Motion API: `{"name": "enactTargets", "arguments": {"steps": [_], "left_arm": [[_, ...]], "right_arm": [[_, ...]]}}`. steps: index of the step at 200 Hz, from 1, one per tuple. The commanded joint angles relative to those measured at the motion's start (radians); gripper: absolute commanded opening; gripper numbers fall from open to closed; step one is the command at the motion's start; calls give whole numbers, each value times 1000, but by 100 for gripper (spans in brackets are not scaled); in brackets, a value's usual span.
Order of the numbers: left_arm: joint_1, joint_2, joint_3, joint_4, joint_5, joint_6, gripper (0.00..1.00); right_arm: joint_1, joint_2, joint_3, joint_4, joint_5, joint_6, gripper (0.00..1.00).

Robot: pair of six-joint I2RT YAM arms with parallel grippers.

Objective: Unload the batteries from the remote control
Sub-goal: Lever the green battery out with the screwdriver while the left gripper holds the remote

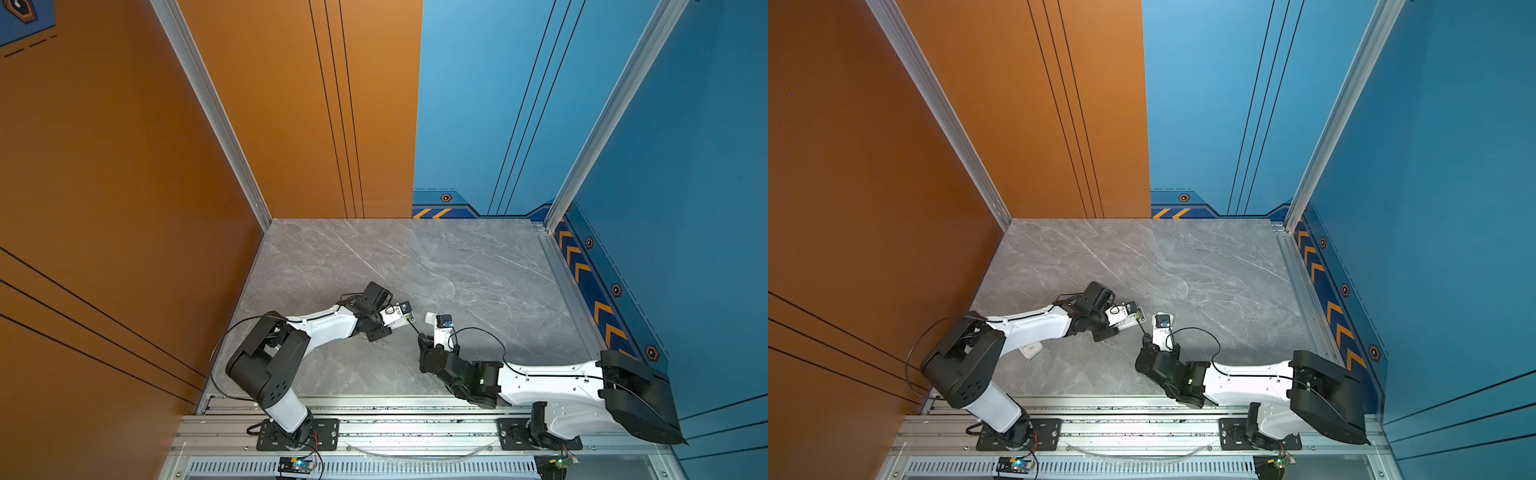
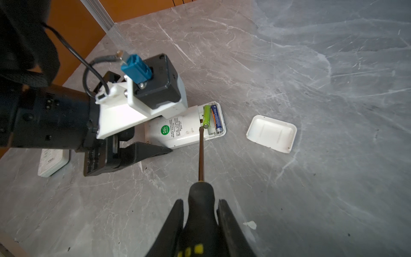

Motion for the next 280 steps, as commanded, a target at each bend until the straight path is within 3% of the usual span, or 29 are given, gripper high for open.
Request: {"name": "enactTargets", "arguments": {"steps": [1, 72, 110, 150, 192, 223, 280], "left_arm": [[-20, 38, -27, -126, 88, 20, 14], [-9, 38, -22, -109, 65, -4, 15], [-57, -1, -52, -21, -113, -9, 17], [-109, -32, -91, 105, -238, 16, 15], [-119, -31, -91, 114, -228, 24, 14], [-121, -21, -82, 115, -216, 20, 14], [-124, -14, -78, 113, -188, 9, 15]], "right_arm": [[-10, -48, -5, -32, 81, 25, 0], [1, -140, -49, -150, 107, 86, 0], [-7, -186, -54, -186, 101, 99, 0], [-122, -210, -10, -263, -128, 157, 0], [-258, -169, 94, -322, -372, 123, 0], [-291, -133, 148, -288, -470, 88, 0], [-303, -24, 219, -314, -506, 72, 0]]}}
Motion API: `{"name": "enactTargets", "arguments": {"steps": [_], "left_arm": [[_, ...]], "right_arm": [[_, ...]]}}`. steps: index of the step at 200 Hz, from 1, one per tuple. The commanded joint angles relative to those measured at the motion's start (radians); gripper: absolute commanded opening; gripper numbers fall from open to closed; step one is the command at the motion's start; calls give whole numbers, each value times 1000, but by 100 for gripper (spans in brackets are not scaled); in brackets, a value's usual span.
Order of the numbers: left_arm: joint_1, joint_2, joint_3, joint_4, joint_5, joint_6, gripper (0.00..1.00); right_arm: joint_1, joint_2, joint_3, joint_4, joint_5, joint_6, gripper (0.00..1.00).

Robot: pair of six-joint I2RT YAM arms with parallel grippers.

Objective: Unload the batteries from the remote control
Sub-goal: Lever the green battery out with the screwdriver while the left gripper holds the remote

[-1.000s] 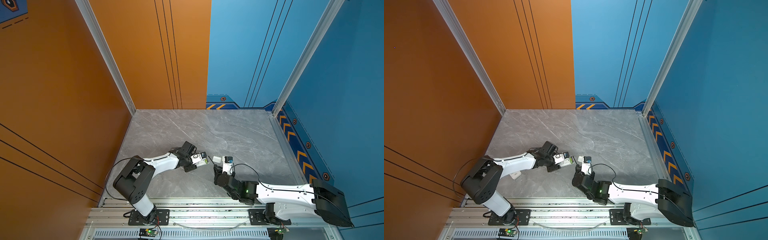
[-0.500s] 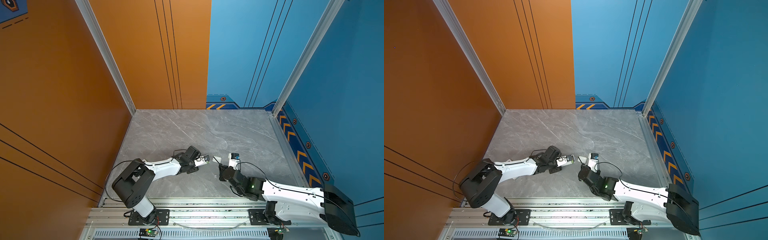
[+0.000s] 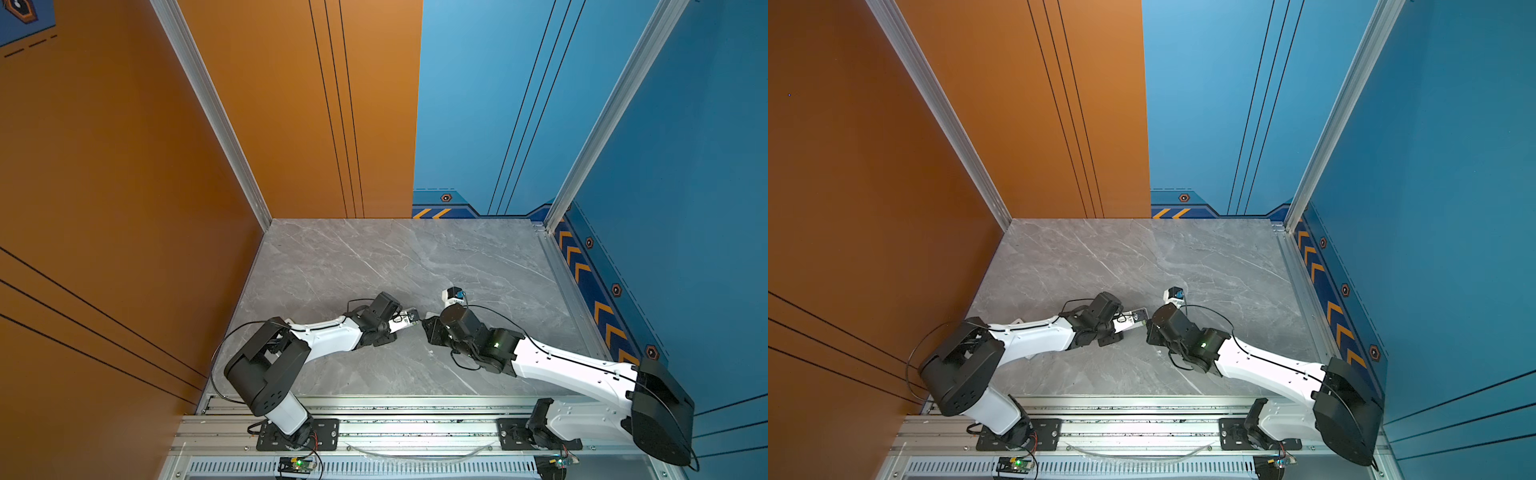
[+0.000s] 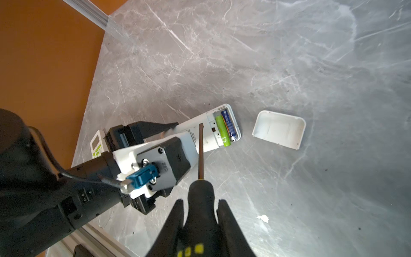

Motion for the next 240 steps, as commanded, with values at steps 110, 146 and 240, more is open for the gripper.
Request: {"name": "enactTargets", "arguments": {"steps": [110, 146, 240], "left_arm": [[-9, 21, -13, -12, 31, -4, 15], [-9, 22, -10, -11, 31, -3, 15], [-9, 16, -18, 0, 29, -1, 15]], "right_arm": [[-54, 5, 30, -24, 39, -29, 0], [-55, 42, 46, -13, 21, -39, 0], [-66, 118, 76, 3, -3, -57, 0]]}}
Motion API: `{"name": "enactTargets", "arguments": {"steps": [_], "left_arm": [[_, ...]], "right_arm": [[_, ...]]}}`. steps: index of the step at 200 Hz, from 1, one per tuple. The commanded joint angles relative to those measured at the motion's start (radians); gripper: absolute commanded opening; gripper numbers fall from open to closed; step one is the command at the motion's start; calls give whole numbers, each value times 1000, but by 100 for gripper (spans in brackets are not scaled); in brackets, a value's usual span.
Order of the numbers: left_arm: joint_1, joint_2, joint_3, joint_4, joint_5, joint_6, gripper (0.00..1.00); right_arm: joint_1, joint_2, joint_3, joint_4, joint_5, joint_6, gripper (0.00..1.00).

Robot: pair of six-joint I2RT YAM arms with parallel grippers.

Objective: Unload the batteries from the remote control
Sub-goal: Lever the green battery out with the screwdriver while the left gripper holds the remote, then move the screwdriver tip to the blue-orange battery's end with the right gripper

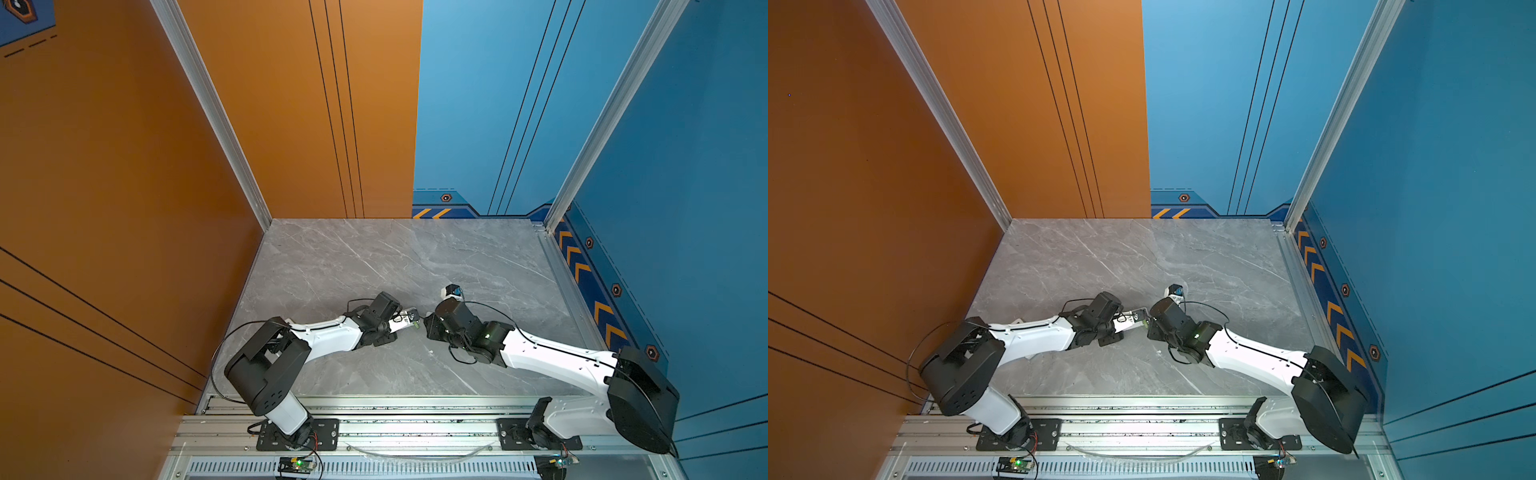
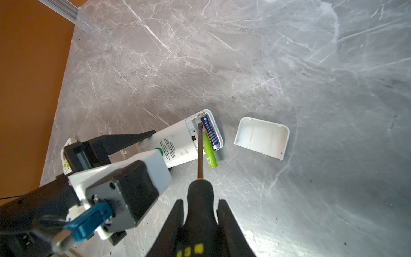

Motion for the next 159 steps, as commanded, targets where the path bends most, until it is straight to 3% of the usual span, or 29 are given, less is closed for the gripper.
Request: {"name": "enactTargets", "arguments": {"steps": [1, 80, 121, 159], "left_arm": [[-9, 14, -18, -7, 25, 4, 15], [-11, 29, -9, 3, -5, 1, 16], [7, 29, 2, -54, 40, -19, 18], [38, 37, 25, -135, 105, -27, 20]], "right_arm": [[-10, 24, 42, 9, -7, -33, 0], [-8, 30, 78, -176, -47, -56, 0], [-9, -92, 68, -212, 22, -26, 0], [-13, -90, 108, -340, -11, -51, 0]]}}
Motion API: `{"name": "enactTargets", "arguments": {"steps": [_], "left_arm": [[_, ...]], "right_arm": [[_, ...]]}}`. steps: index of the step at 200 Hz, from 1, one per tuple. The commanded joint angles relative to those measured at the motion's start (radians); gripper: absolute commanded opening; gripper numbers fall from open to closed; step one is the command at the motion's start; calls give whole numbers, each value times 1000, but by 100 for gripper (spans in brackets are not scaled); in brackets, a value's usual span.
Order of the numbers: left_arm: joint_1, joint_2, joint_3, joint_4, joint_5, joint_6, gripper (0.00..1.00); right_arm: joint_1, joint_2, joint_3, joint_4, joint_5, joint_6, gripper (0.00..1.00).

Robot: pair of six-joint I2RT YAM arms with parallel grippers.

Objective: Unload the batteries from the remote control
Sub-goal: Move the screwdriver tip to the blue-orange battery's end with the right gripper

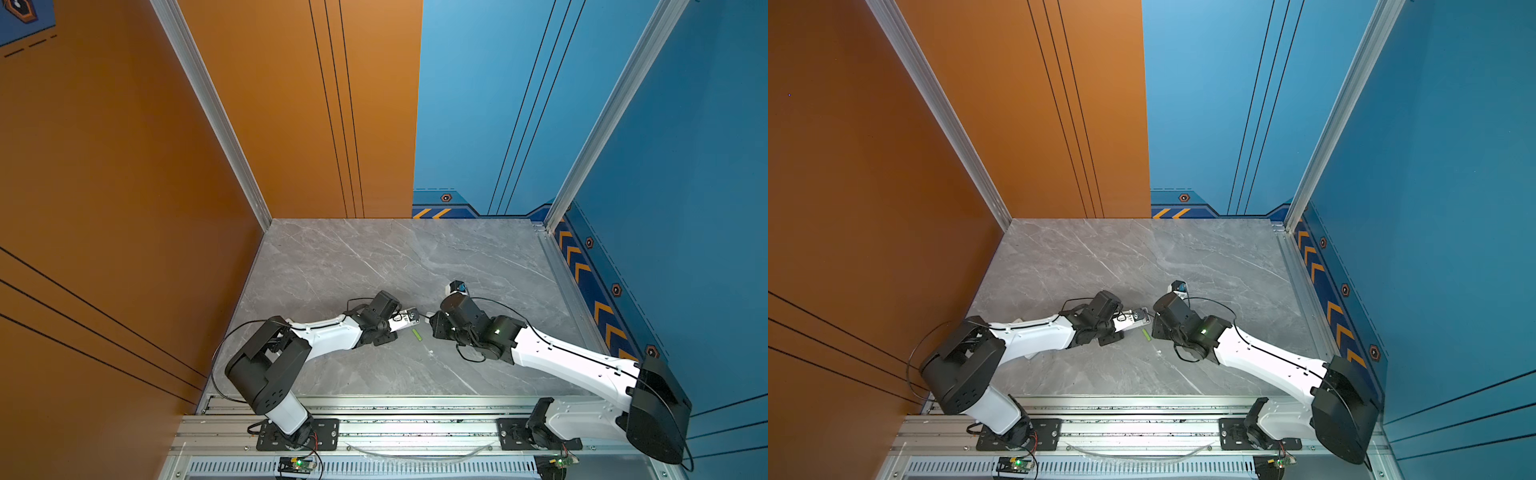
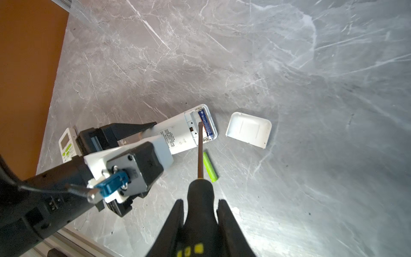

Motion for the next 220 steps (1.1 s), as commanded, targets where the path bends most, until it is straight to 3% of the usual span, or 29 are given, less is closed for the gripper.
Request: {"name": "enactTargets", "arguments": {"steps": [1, 57, 220], "left_arm": [[17, 29, 9, -109, 68, -16, 20], [25, 44, 17, -111, 88, -14, 20], [37, 50, 23, -156, 110, -28, 20]], "right_arm": [[-2, 4, 32, -117, 5, -15, 0], [23, 87, 70, -111, -12, -29, 0], [29, 53, 88, -84, -28, -16, 0]]}}
